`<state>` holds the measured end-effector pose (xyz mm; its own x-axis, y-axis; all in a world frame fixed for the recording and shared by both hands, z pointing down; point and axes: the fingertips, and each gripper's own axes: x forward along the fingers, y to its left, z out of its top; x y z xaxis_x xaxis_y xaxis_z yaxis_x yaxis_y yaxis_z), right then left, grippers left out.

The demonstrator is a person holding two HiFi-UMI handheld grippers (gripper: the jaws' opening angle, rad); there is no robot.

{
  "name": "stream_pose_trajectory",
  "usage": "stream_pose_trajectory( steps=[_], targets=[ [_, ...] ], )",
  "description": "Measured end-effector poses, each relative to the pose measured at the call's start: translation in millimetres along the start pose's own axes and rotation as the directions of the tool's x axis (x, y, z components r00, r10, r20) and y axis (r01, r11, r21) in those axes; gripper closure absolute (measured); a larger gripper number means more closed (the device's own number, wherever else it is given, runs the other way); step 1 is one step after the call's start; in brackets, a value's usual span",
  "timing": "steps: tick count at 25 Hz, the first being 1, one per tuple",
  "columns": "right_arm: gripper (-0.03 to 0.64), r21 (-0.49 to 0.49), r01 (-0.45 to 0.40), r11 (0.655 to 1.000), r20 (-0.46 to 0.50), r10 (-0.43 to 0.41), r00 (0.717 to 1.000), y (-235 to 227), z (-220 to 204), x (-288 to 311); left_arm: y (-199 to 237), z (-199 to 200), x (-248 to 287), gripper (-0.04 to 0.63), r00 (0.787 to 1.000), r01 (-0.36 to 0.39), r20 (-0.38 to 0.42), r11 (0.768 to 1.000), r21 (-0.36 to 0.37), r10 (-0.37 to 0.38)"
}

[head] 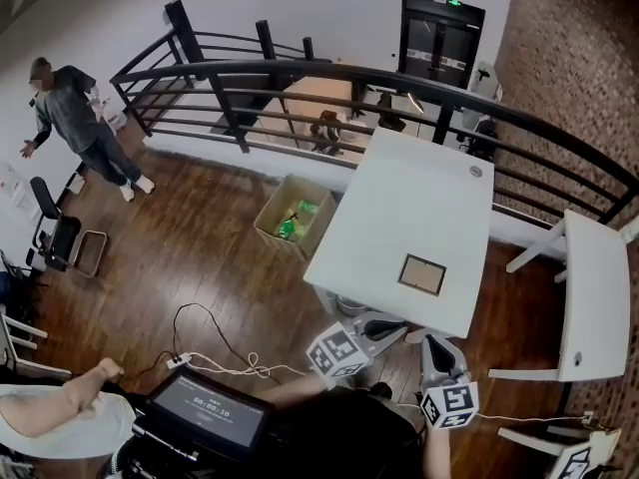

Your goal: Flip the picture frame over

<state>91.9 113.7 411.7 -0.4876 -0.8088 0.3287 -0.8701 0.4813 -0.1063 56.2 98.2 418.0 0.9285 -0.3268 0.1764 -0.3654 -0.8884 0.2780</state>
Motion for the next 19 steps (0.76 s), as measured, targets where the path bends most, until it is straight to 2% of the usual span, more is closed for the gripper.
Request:
stream_pose_trajectory(
  steps=[3,11,19],
  targets=[
    [0.624,-0.001,-0.009,1.0,0.001,0.009,1.0,-5.5,-9.6,-18.5,-18.2,-8.0,11.6,0.58,1.0,-0.001,-0.002,1.0,0.003,0.001],
    [0.624,0.014,-0.022,1.0,-0.016,0.022,1.0,-28.5,-6.6,-64.5,-63.1,5.1,36.8,0.58,1.0,-0.007,-0.009,1.0,-0.002,0.007],
    [0.624,0.002,-0.043,0.999,0.011,0.043,0.999,-47.1,-29.1,-68.0,-66.7,-17.4,52.6,0.58,0.999,-0.036,-0.011,0.999,0.028,0.036]
  ],
)
